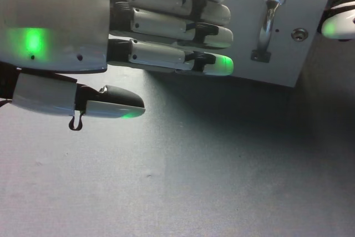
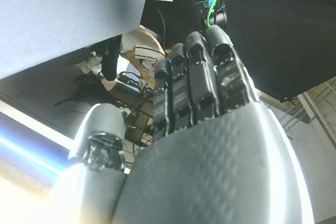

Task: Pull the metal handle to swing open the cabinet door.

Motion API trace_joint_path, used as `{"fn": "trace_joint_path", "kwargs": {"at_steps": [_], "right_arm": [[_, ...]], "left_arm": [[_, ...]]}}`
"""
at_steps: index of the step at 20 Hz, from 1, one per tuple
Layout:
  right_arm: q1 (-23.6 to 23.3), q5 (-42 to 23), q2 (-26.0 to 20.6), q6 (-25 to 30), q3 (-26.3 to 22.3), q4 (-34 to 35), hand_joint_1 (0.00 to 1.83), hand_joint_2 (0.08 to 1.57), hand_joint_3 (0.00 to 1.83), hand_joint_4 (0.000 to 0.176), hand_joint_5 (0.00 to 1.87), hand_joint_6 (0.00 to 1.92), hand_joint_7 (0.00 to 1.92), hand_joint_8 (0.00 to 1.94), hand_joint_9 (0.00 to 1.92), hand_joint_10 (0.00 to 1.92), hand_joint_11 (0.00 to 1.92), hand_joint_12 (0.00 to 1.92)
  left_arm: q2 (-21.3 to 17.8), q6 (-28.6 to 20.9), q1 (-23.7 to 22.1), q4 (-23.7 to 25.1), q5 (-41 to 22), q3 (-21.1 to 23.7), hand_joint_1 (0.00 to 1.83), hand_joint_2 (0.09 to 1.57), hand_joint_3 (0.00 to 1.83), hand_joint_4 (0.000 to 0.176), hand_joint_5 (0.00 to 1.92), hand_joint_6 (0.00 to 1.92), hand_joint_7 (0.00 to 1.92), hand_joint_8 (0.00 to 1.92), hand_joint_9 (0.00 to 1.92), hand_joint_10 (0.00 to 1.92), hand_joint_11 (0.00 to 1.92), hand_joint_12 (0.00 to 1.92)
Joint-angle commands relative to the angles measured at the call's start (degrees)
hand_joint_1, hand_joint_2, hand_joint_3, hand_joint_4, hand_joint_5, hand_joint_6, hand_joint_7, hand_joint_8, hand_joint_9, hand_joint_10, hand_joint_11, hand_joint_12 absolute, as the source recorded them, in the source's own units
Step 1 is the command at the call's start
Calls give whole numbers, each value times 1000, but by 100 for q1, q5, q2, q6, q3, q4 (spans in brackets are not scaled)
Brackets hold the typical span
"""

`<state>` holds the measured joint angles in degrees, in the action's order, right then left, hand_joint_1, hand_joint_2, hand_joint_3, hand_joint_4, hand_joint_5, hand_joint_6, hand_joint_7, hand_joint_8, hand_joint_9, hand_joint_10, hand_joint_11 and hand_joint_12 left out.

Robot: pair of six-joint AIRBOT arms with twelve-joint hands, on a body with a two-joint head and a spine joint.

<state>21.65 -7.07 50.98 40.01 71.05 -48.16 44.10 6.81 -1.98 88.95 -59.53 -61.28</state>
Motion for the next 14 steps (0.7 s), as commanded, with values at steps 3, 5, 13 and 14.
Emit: {"fn": "trace_joint_path", "kwargs": {"at_steps": [3, 5, 13, 14], "right_arm": [[-96, -306, 55, 25, 26, 293, 0, 1515, 0, 0, 186, 4, 248, 2, 220, 2, 0, 625], [-107, -307, 103, 25, 25, 411, 0, 1514, 0, 0, 184, 3, 249, 3, 218, 2, 0, 623], [-122, -307, 230, 25, 33, 567, 0, 1511, 0, 0, 179, 2, 254, 2, 229, 3, 0, 638], [-122, -311, 225, 25, 29, 575, 0, 1510, 0, 0, 175, 0, 248, 1, 225, 1, 0, 628]], "left_arm": [[-43, 28, -58, -567, -111, 15, 0, 1571, 55, 0, 259, 1, 289, 2, 263, 1, 0, 598], [-43, 28, -58, -567, -111, 15, 0, 1571, 54, 0, 259, 1, 289, 2, 262, 0, 0, 596], [-43, 28, -58, -566, -111, 15, 0, 1571, 44, 0, 258, 3, 284, 2, 253, 1, 0, 576], [-43, 28, -58, -566, -111, 15, 0, 1571, 44, 0, 266, 6, 290, 4, 256, 2, 0, 576]]}}
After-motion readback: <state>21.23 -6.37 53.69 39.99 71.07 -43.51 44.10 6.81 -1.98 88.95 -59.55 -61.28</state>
